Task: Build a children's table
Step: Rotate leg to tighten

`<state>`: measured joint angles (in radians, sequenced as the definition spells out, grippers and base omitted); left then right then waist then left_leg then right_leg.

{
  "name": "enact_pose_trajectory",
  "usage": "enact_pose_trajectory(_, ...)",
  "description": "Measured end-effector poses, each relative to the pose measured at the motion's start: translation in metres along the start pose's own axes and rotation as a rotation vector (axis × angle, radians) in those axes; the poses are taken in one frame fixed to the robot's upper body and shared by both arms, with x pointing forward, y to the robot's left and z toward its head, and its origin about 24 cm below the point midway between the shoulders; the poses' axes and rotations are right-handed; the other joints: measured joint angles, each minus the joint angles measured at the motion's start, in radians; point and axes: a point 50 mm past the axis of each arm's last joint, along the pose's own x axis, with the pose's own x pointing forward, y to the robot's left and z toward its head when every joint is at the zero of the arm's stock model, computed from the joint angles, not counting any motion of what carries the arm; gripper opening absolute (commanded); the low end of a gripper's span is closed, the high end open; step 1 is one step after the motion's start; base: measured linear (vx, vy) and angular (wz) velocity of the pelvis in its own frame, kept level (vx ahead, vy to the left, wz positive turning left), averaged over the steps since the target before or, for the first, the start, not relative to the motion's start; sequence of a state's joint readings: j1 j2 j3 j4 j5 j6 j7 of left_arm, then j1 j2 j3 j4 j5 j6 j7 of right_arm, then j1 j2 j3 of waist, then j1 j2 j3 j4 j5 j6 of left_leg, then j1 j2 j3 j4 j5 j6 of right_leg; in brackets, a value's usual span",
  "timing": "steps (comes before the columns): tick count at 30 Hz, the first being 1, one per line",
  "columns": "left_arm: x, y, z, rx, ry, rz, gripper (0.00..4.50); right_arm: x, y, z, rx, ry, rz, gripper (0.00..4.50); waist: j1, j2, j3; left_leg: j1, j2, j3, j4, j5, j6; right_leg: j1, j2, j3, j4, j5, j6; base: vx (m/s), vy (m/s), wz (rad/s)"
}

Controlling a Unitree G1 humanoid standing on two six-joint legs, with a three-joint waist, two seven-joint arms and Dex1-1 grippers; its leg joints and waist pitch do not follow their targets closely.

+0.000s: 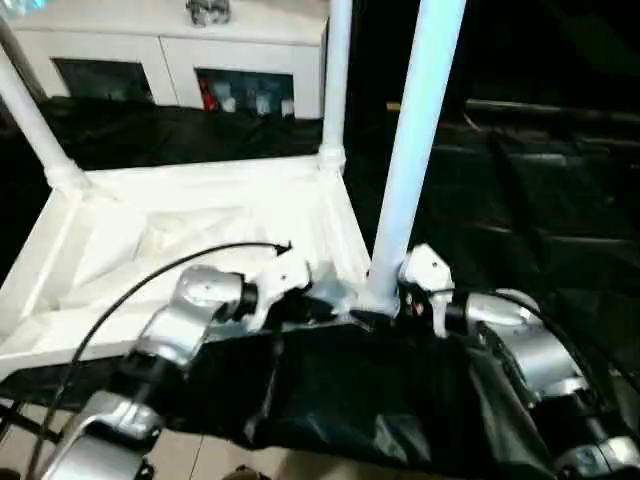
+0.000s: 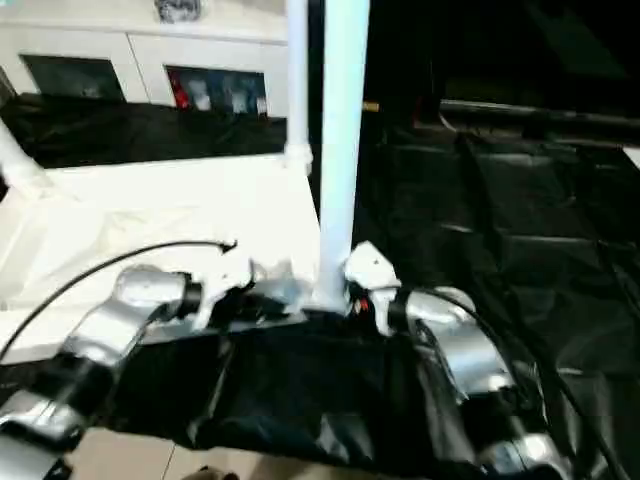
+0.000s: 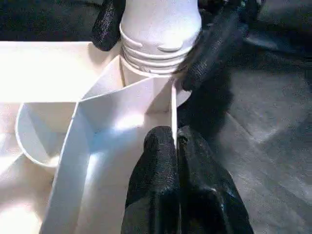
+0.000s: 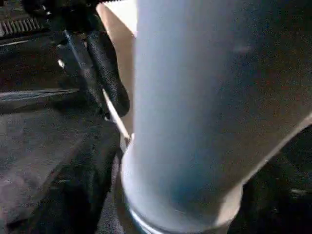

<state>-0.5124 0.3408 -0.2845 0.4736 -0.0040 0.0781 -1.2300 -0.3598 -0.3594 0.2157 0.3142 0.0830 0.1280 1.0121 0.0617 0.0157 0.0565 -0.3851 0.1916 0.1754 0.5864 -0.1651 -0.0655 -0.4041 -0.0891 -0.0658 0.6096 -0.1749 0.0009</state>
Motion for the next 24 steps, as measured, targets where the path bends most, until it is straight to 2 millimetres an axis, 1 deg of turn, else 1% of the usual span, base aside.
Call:
enact_pose_trajectory(2, -0.001, -0.001, 0.0, 0.003, 0.001, -0.007, 0.0, 0.0, 0.001, 0.0, -0.003, 0.001, 0.008, 3.08, 0.0, 0.0, 0.0, 0.0, 0.0, 0.0, 0.0, 0.0, 0.0, 0.0, 0.0, 0.0, 0.0, 0.0, 0.0, 0.0, 0.0, 0.0)
enact_pose_trajectory(3, -0.002, -0.001, 0.0, 0.003, 0.001, -0.009, 0.0, -0.001, 0.001, 0.001, -0.004, 0.002, 0.011, 3.08, 0.0, 0.0, 0.0, 0.0, 0.0, 0.0, 0.0, 0.0, 0.0, 0.0, 0.0, 0.0, 0.0, 0.0, 0.0, 0.0, 0.0, 0.0)
enact_pose_trajectory(7, -0.002, -0.001, 0.0, 0.004, 0.001, -0.018, 0.0, -0.001, 0.002, 0.001, 0.003, 0.003, 0.017, 2.79, 0.0, 0.0, 0.0, 0.0, 0.0, 0.0, 0.0, 0.0, 0.0, 0.0, 0.0, 0.0, 0.0, 0.0, 0.0, 0.0, 0.0, 0.0)
enact_pose_trajectory(12, -0.001, -0.001, 0.0, 0.004, -0.001, -0.008, 0.0, 0.001, 0.002, 0.002, 0.012, -0.005, 0.009, 2.74, 0.001, 0.0, 0.0, 0.0, 0.0, 0.0, 0.0, 0.0, 0.0, 0.0, 0.0, 0.0, 0.0, 0.0, 0.001, 0.0, 0.0, 0.0)
enact_pose_trajectory(15, 0.005, 0.003, 0.001, -0.009, -0.002, 0.069, 0.0, 0.007, -0.003, -0.002, 0.066, -0.022, -0.115, 2.73, -0.003, 0.0, 0.0, 0.001, 0.0, 0.0, 0.001, 0.0, 0.0, 0.001, 0.0, 0.0, 0.001, 0.0, 0.0, 0.0, 0.0, 0.0)
enact_pose_trajectory(18, 0.014, 0.011, 0.004, -0.033, -0.004, 0.159, 0.0, 0.015, -0.013, -0.001, 0.121, -0.027, -0.267, 2.73, -0.007, 0.0, 0.0, 0.001, 0.0, 0.0, 0.001, 0.0, 0.0, 0.0, 0.0, 0.0, 0.001, 0.0, 0.001, 0.0, 0.0, 0.0)
enact_pose_trajectory(22, 0.038, 0.024, 0.015, -0.087, -0.004, 0.29, 0.0, 0.026, -0.03, 0.0, 0.215, -0.03, -0.519, 2.72, -0.013, 0.0, 0.0, 0.001, -0.001, 0.0, 0.002, 0.0, 0.0, 0.001, 0.0, 0.001, 0.0, -0.002, 0.003, 0.0, 0.0, 0.0)
enact_pose_trajectory(24, 0.047, 0.027, 0.02, -0.106, -0.004, 0.332, 0.0, 0.031, -0.035, 0.001, 0.246, -0.029, -0.613, 2.72, -0.016, 0.0, 0.0, 0.001, -0.001, 0.0, 0.003, 0.0, 0.0, 0.001, 0.0, 0.001, 0.0, -0.002, 0.004, 0.0, 0.0, 0.0)
